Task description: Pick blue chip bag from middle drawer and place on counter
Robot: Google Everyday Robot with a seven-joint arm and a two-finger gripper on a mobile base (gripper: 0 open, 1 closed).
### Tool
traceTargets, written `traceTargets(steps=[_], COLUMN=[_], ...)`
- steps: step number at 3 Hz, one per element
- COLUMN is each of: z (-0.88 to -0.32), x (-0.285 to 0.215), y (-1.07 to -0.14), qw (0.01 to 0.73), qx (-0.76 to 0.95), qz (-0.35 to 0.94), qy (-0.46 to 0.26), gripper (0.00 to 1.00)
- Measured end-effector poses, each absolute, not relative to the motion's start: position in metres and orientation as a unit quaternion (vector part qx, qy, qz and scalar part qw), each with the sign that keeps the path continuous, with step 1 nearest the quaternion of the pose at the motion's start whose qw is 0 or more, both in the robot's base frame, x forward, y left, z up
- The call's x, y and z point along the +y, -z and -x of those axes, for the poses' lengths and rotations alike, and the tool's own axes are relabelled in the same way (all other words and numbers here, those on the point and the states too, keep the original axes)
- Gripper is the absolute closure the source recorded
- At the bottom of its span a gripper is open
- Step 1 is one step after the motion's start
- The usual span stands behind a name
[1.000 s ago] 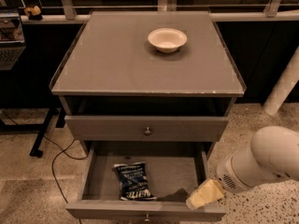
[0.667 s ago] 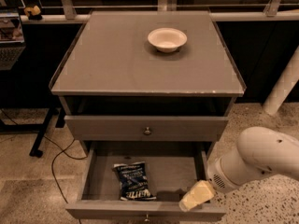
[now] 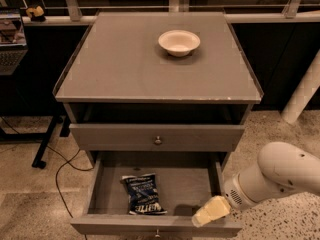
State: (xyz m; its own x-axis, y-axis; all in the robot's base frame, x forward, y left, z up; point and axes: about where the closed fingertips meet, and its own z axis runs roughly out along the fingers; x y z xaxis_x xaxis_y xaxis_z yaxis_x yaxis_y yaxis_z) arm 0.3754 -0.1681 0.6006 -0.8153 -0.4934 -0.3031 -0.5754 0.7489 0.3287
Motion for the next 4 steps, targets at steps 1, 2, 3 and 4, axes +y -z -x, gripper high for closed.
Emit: traceTargets(steps=[1,2,3,4], z=[-0.38,-0.395,-0.413,-0.413], x=[-0.146,-0.119,-0.121,-0.121], y=[-0.561,-0.527,-0.528,-0.528], qw=[0.101,0.122,0.153,0.153], qx=[0.932,0.935,0.936,0.936], qz=[0.251,0.231,0.219,0.219], qy=[-0.242,-0.239,-0.229,-0.229], gripper=[0.0,0.0,0.0,0.0])
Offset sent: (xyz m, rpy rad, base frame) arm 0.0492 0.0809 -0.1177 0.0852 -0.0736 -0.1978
